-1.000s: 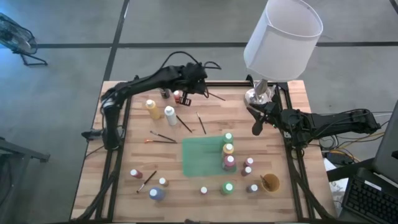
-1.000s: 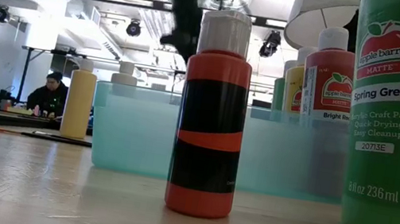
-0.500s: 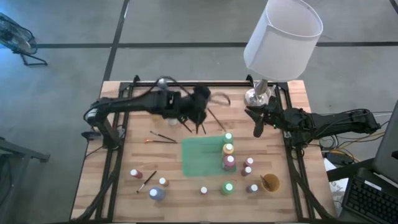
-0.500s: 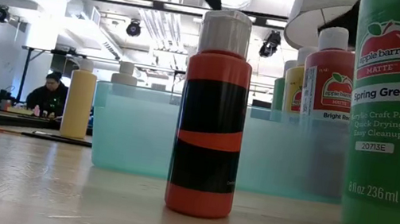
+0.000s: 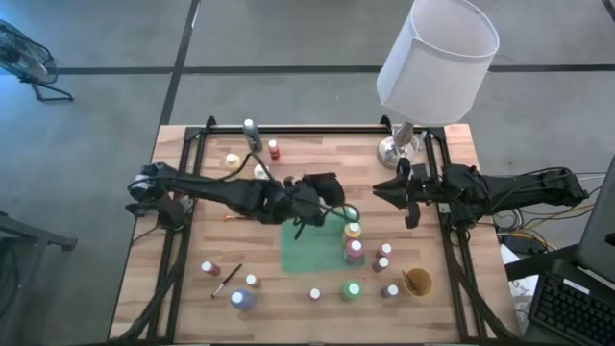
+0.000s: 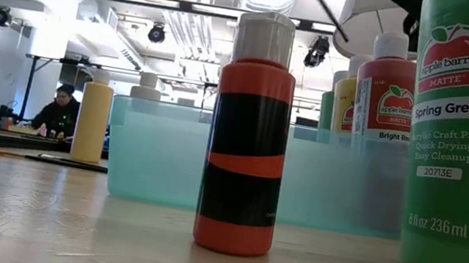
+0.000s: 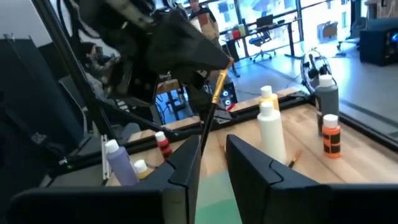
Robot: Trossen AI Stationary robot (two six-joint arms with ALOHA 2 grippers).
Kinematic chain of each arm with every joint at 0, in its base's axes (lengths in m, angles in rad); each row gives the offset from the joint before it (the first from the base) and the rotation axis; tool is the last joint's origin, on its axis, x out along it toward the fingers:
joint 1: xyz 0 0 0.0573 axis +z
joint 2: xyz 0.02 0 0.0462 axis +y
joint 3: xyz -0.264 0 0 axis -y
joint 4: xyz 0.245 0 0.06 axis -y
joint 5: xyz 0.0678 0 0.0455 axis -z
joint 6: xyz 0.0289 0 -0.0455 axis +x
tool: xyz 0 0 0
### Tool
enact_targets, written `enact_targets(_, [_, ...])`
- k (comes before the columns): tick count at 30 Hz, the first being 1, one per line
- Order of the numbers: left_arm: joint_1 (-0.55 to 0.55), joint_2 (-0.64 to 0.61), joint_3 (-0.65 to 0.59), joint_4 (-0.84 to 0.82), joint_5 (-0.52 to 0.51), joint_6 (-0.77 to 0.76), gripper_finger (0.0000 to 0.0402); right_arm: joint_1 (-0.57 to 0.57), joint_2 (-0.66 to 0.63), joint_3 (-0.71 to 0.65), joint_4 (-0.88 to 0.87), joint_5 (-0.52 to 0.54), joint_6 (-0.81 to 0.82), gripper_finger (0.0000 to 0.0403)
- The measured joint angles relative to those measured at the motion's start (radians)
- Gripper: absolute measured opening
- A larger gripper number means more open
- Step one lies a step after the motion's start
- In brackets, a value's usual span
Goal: Pick & Place Paint Supplies
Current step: Put the gold paintbrush into the yellow cup
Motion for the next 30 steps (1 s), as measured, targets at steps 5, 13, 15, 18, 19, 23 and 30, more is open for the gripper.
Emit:
enact_targets(5, [-0.005,0.000,-0.073,0.258,0.031,0.311,0.0000,0.001,0.002,0.000,0.000,-0.008,0.033,0.0102])
enact_targets(13, [-0.005,0.000,-0.109,0.380,0.235,0.406,0.0000,0.001,0.024,0.000,0.028,-0.015,0.036,0.0136])
enact_targets(15, [-0.005,0.000,-0.109,0.384,0.242,0.415,0.0000,0.000,0.040,0.000,0.059,-0.042,0.034,0.0142])
enact_targets(18, [-0.001,0.000,-0.107,0.384,0.242,0.422,0.0000,0.001,0.078,0.000,0.131,-0.093,0.033,0.0149])
enact_targets(19, [0.001,0.000,-0.107,0.387,0.242,0.423,0.0000,0.000,0.093,0.000,0.155,-0.111,0.033,0.0151])
enact_targets(23, [0.001,0.000,-0.107,0.404,0.240,0.427,0.0000,0.000,0.147,0.000,0.206,-0.132,0.033,0.0159])
enact_targets(30, [-0.001,0.000,-0.111,0.403,0.240,0.426,0.0000,0.000,0.220,0.075,0.198,-0.130,0.005,0.0172])
